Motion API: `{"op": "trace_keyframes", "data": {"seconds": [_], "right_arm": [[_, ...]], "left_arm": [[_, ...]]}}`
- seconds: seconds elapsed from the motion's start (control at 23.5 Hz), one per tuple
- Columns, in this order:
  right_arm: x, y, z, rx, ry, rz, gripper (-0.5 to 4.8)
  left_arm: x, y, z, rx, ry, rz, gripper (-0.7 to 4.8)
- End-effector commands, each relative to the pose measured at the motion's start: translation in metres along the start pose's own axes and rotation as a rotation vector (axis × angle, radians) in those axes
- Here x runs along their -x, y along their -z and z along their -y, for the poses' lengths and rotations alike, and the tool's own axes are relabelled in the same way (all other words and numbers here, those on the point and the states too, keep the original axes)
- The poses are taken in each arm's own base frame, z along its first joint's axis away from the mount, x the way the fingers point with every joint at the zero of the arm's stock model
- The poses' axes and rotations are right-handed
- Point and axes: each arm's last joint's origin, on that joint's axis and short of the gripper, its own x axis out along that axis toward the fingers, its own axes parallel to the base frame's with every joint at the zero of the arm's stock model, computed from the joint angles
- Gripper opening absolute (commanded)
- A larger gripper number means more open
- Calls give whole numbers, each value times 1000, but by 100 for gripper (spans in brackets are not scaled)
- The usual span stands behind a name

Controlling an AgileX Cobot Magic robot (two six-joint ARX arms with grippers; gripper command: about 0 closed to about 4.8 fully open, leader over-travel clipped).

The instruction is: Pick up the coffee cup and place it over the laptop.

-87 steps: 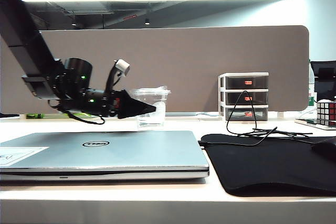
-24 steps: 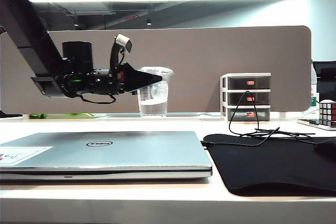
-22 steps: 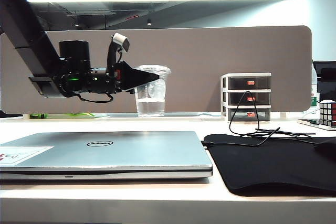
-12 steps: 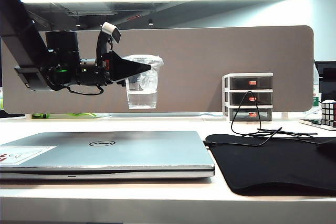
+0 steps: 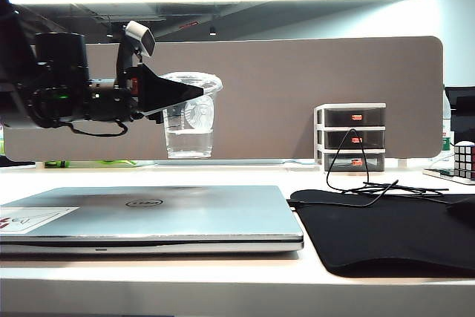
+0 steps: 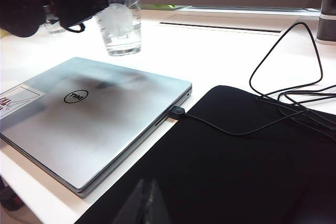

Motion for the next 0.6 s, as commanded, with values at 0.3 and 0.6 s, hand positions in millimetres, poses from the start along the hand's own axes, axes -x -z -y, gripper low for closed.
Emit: {"op": "trace_keyframes", "data": {"seconds": [0.3,0.6], "right_arm": [[-1,1,0,3,-21,2,-6],[-1,1,-1,1,-33,1,-6]], "left_arm": [[14,2,43,-32,-57,20,398],[25,15,78,-11,-106,23,398]]}}
